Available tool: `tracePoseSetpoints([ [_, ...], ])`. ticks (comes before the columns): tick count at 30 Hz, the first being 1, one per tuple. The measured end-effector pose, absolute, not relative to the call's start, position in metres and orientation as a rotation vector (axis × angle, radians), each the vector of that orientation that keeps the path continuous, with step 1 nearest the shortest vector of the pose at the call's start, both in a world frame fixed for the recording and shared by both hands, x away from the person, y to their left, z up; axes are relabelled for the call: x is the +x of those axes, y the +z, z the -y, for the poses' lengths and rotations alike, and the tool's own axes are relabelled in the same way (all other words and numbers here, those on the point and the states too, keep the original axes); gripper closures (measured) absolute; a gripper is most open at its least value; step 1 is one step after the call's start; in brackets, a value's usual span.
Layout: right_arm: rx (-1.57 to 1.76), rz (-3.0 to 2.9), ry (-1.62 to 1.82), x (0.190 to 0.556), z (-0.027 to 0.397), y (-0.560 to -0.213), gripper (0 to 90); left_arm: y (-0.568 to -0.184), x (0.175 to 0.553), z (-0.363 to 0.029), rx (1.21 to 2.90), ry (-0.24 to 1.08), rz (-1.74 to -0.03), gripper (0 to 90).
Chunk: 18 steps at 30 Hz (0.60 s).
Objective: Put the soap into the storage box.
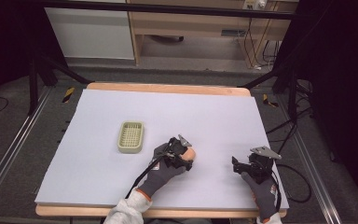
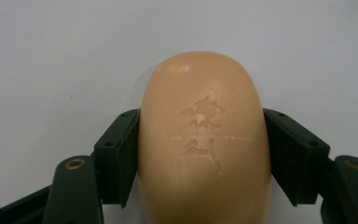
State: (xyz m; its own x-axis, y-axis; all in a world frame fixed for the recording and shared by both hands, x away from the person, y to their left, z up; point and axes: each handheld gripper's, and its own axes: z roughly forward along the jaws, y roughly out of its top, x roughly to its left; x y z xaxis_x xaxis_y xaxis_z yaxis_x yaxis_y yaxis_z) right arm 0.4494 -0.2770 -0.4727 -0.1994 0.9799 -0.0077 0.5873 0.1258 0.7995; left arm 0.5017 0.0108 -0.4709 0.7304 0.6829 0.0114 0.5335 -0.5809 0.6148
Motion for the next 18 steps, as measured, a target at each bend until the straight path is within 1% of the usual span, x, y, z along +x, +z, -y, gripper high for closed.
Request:
tracePoseSetpoints([
  [7, 1.512, -1.857, 0.919, 0.449, 0.277, -0.473, 6.9, -0.469, 0.505, -0.014, 2.331, 0.294, -0.927, 32.0],
  [18, 1.514, -1.856, 0.923, 0.449, 0.277, -0.472, 6.9, -0.452, 0.499, -0.022, 2.297, 0.315, -0.916, 32.0],
])
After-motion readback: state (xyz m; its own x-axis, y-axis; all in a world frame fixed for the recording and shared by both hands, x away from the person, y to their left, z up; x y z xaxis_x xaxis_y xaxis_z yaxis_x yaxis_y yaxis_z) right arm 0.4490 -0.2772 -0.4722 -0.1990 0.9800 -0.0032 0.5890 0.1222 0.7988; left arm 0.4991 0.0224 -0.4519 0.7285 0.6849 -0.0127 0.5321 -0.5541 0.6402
